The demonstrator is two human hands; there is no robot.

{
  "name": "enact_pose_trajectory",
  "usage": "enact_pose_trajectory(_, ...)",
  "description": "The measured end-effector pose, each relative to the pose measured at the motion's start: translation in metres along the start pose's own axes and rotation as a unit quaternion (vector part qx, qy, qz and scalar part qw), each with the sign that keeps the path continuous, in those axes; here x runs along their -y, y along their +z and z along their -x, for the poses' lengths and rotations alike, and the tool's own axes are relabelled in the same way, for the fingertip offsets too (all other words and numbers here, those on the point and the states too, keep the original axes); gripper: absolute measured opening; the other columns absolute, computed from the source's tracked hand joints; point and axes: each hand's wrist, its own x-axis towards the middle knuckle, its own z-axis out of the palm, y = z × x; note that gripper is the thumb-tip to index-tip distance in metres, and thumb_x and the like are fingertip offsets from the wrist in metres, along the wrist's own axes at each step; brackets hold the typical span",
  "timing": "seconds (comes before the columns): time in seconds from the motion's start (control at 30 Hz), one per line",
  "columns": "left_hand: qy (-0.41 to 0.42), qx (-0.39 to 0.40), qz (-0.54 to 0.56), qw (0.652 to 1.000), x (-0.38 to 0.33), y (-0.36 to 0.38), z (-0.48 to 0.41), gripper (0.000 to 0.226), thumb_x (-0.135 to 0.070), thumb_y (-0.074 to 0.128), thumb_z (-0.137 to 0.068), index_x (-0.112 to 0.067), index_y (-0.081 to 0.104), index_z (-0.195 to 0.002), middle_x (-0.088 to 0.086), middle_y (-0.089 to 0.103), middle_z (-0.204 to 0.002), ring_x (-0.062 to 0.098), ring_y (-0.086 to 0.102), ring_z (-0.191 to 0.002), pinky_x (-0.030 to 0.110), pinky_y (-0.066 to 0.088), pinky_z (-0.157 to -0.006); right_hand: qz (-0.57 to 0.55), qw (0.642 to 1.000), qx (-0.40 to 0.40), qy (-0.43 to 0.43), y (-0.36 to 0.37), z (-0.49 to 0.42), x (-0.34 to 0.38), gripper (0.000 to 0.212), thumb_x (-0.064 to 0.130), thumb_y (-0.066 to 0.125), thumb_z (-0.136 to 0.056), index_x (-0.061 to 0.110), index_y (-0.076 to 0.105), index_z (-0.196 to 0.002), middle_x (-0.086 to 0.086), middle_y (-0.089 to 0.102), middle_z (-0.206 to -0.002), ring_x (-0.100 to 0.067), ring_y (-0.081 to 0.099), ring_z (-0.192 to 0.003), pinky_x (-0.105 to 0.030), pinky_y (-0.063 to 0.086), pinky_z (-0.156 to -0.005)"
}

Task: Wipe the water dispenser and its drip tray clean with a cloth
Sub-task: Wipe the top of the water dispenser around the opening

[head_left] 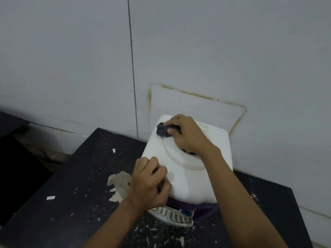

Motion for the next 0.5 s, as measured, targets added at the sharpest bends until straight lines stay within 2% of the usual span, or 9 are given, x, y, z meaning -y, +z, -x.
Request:
enact_pose_trajectory(0.1,0.008,0.009,-0.003,1.0,0.002,-0.001,0.001,0.015,-0.011,0.062,-0.067,-0.007,0.049,-0.059,0.003,0.042,-0.065,0.024,0.037,-0.064,0.041,0.034,-0.06,0.116,0.987,-0.055,0.096,0.016,-0.022,0.007,0.031,0.029,0.049,-0.102,0.025,0.063,-0.129,0.001,0.054,-0.128,-0.029,0.045,-0.113,-0.04,0.044,-0.096)
enact_pose_trajectory(0.17,0.008,0.015,-0.007,1.0,0.004,0.0,0.001,0.016,-0.013,0.063,-0.068,-0.007,0.051,-0.06,0.004,0.043,-0.065,0.024,0.038,-0.064,0.042,0.035,-0.059,0.172,0.981,-0.05,0.077,0.028,-0.019,0.017,0.031,0.03,0.046,-0.103,0.024,0.062,-0.129,0.001,0.053,-0.13,-0.028,0.045,-0.111,-0.042,0.045,-0.094)
enact_pose_trajectory(0.23,0.011,0.013,-0.014,1.0,0.005,0.001,0.0,0.017,-0.012,0.063,-0.068,-0.007,0.049,-0.06,0.004,0.042,-0.064,0.024,0.037,-0.063,0.043,0.035,-0.058,0.15,0.989,-0.016,0.001,0.029,-0.004,0.026,0.03,0.031,0.05,-0.102,0.026,0.063,-0.128,0.004,0.055,-0.128,-0.024,0.045,-0.108,-0.038,0.043,-0.094)
enact_pose_trajectory(0.3,0.016,0.007,-0.012,1.0,0.005,0.002,-0.001,0.018,-0.01,0.062,-0.067,-0.006,0.047,-0.058,0.005,0.039,-0.063,0.025,0.035,-0.062,0.044,0.033,-0.056,0.064,0.995,0.042,-0.063,0.016,0.014,0.027,0.026,0.029,0.058,-0.097,0.03,0.068,-0.121,0.008,0.058,-0.121,-0.018,0.047,-0.105,-0.033,0.041,-0.095)
enact_pose_trajectory(0.33,0.018,0.004,-0.008,1.0,0.005,0.002,-0.001,0.018,-0.01,0.061,-0.067,-0.006,0.047,-0.057,0.004,0.039,-0.063,0.024,0.035,-0.062,0.043,0.033,-0.056,0.02,0.995,0.068,-0.069,0.007,0.016,0.024,0.024,0.025,0.062,-0.094,0.031,0.071,-0.116,0.011,0.059,-0.116,-0.015,0.05,-0.104,-0.032,0.042,-0.095)
enact_pose_trajectory(0.4,0.018,-0.002,0.0,1.0,0.005,0.002,-0.002,0.018,-0.01,0.061,-0.067,-0.006,0.047,-0.057,0.004,0.039,-0.063,0.024,0.035,-0.062,0.043,0.033,-0.057,-0.018,0.996,0.083,-0.033,-0.005,0.006,0.016,0.023,0.017,0.065,-0.089,0.03,0.074,-0.107,0.012,0.061,-0.11,-0.012,0.056,-0.102,-0.034,0.048,-0.094)
enact_pose_trajectory(0.5,0.016,-0.003,0.001,1.0,0.005,0.003,0.0,0.018,-0.011,0.062,-0.067,-0.007,0.048,-0.057,0.004,0.041,-0.062,0.023,0.036,-0.062,0.042,0.033,-0.057,0.07,0.996,0.019,0.043,0.0,-0.021,0.013,0.023,0.018,0.06,-0.093,0.024,0.072,-0.111,0.002,0.06,-0.114,-0.022,0.053,-0.108,-0.043,0.05,-0.093)
